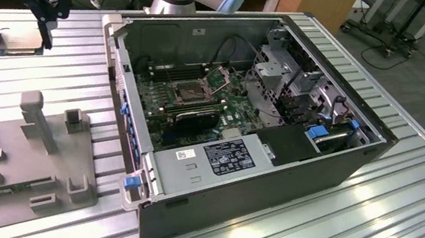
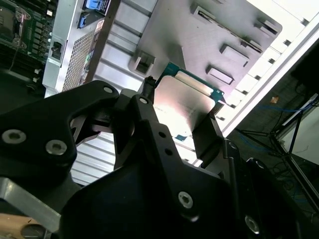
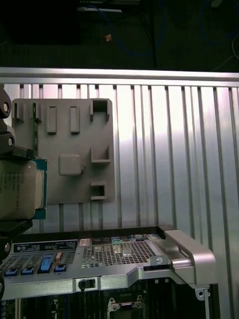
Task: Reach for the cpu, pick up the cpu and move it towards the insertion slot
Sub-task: 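Pick up the cpu and move it towards the insertion slot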
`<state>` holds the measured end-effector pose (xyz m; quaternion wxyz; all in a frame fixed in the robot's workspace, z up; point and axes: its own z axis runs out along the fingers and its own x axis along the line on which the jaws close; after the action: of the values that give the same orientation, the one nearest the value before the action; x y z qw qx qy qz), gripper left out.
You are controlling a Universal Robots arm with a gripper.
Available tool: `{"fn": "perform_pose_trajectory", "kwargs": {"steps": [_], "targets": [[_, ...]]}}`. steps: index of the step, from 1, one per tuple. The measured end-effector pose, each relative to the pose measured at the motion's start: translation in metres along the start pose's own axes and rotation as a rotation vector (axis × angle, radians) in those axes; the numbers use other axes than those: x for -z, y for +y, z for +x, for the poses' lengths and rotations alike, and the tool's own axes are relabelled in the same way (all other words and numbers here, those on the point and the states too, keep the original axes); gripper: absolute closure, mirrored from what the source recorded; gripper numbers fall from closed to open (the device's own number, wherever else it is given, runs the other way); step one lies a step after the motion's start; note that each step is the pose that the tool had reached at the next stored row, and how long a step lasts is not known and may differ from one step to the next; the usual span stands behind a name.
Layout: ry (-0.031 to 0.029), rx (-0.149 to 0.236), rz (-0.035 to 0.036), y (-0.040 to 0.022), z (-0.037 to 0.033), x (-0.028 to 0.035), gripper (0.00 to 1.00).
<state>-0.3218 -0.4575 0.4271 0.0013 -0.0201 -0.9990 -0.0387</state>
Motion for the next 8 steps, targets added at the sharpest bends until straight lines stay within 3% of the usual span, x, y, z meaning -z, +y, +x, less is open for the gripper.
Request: {"fn": "perform_pose_trajectory", "kwargs": {"steps": [8], "targets": [[0.0, 0.0, 0.0, 0.0002, -0.006, 0.0, 0.46]]}}
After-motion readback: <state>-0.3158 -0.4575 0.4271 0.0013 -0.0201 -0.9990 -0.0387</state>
